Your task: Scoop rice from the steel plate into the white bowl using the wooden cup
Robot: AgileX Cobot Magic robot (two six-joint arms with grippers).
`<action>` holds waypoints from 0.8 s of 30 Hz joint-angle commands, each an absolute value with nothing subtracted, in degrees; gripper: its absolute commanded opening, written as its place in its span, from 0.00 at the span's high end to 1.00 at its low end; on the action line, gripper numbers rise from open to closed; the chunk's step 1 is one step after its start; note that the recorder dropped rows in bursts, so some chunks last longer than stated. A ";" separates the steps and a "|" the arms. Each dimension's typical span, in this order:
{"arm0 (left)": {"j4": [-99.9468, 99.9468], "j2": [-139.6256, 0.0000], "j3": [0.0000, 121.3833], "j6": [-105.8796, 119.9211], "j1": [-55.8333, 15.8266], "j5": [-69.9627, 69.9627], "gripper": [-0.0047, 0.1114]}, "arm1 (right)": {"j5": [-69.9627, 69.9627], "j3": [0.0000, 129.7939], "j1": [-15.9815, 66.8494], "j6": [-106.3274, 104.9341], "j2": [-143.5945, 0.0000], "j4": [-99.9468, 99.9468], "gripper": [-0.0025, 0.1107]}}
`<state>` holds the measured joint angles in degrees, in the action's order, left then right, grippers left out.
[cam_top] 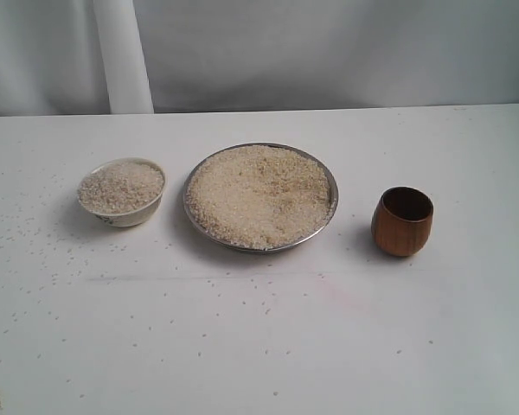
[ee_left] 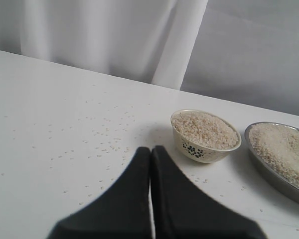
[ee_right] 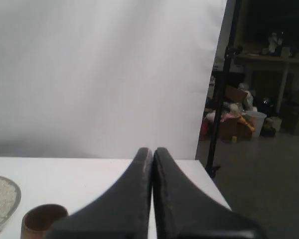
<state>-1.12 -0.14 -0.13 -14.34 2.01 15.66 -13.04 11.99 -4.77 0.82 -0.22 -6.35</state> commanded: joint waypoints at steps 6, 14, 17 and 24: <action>-1.02 0.00 0.00 -14.53 1.74 15.23 0.96 | -7.50 0.18 -5.35 0.44 0.00 -3.40 0.98; -1.02 0.00 0.00 -14.53 1.74 15.23 0.96 | -11.50 0.00 -4.83 0.79 0.00 -3.40 0.98; -1.02 0.00 0.00 -14.53 1.74 15.23 0.96 | -13.82 0.00 -2.63 1.77 0.00 -3.40 0.98; -1.02 0.00 0.00 -14.53 1.74 15.23 0.96 | -18.78 0.00 -1.24 3.01 0.00 -3.40 0.98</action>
<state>-1.12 -0.14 -0.13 -14.34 2.01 15.66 -17.22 0.21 -1.49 2.76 -0.22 -3.65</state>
